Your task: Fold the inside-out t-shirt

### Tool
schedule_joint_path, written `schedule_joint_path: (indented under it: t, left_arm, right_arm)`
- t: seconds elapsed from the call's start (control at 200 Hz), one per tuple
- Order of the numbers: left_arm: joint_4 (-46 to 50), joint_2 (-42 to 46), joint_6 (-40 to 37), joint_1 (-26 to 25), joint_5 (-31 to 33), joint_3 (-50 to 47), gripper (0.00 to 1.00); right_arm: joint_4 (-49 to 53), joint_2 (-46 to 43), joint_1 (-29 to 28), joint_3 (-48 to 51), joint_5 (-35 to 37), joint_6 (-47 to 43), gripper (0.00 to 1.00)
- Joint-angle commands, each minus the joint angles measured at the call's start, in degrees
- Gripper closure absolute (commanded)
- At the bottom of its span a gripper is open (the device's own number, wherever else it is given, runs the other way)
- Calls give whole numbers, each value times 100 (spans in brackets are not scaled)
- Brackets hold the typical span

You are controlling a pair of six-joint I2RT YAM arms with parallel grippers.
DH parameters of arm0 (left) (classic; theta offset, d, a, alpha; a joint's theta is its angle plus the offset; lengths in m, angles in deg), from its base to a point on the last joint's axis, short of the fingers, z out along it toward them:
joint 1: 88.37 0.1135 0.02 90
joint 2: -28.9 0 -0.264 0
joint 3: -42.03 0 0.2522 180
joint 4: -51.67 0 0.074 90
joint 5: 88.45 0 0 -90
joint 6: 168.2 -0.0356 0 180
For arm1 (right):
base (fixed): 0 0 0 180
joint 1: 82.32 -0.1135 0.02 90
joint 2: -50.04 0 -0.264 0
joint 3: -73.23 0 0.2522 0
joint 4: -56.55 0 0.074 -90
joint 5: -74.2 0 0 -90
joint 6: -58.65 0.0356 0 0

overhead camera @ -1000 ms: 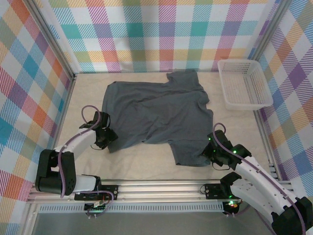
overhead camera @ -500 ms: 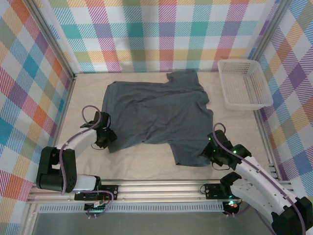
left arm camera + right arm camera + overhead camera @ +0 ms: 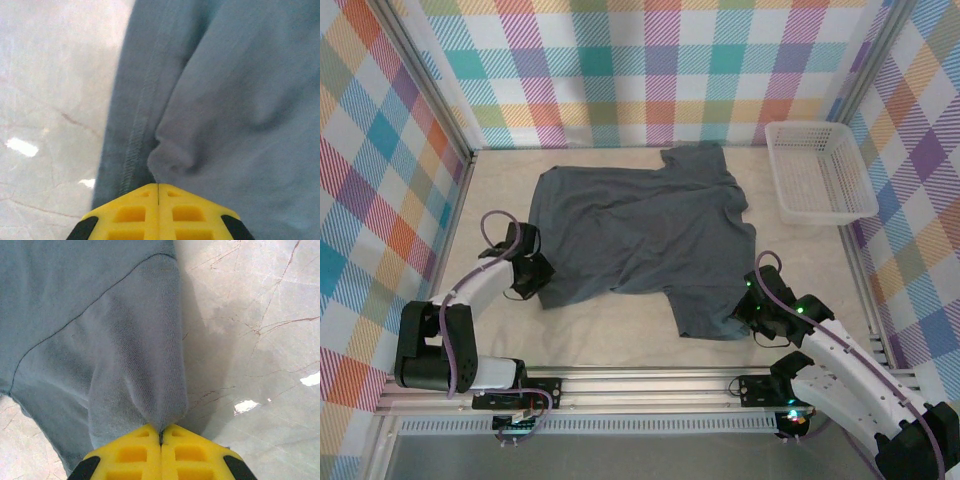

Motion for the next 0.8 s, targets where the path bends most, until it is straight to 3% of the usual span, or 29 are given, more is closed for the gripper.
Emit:
schedule_joint_path:
  t: [0.0,0.35,0.4,0.495,0.8]
  left_arm:
    - [-46,-31,-31,200,-30,424,100]
    - [-475,-838,-204,455,-224,921,100]
    - [-456,-862,-205,465,-187,946,94]
    - [-368,-761,-172,495,-129,873,68]
    - [328,710,-85,501,-171,-304,67]
  right_arm:
    - [13,35,18,-120,12,-60,100]
    - [62,-42,20,-177,10,-68,100]
    - [48,-42,18,-194,4,-61,100]
    - [17,-33,18,-195,-27,-52,100]
    - [-205,86,18,-138,-129,-24,100]
